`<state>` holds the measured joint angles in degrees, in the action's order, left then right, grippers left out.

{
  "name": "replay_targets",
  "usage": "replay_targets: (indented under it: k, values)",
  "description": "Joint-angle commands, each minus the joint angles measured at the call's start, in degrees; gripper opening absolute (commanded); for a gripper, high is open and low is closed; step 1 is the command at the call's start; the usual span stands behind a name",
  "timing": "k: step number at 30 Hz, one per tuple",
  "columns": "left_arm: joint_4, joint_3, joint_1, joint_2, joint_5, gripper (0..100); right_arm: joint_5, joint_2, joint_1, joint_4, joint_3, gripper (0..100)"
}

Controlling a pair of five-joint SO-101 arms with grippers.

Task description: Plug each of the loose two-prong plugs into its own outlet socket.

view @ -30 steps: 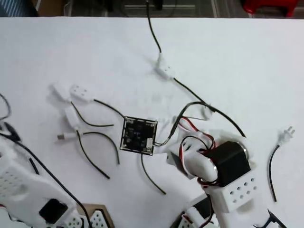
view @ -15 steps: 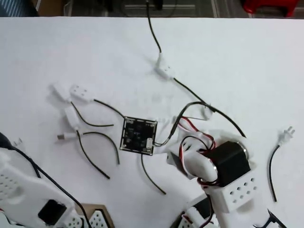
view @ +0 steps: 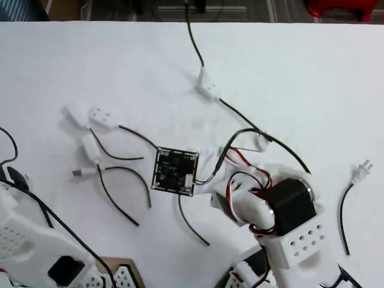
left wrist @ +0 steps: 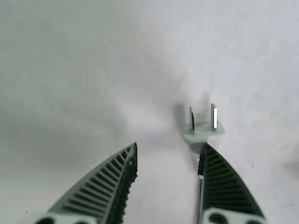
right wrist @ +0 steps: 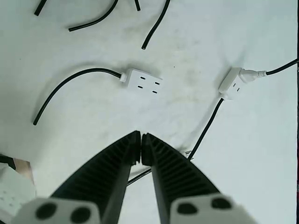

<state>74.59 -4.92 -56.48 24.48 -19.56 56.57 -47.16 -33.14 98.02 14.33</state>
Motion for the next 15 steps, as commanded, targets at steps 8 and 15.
replay_targets:
  k: [8,15]
  values:
    - [-7.3,-6.0,7.6,0.6,6.2,22,0.3,-3.0,0.7,0.4,-0.1,2.2]
    - [-9.2,-8.0,8.0,0.3,6.5,7,0.5,-10.2,0.6,0.4,-0.1,2.2]
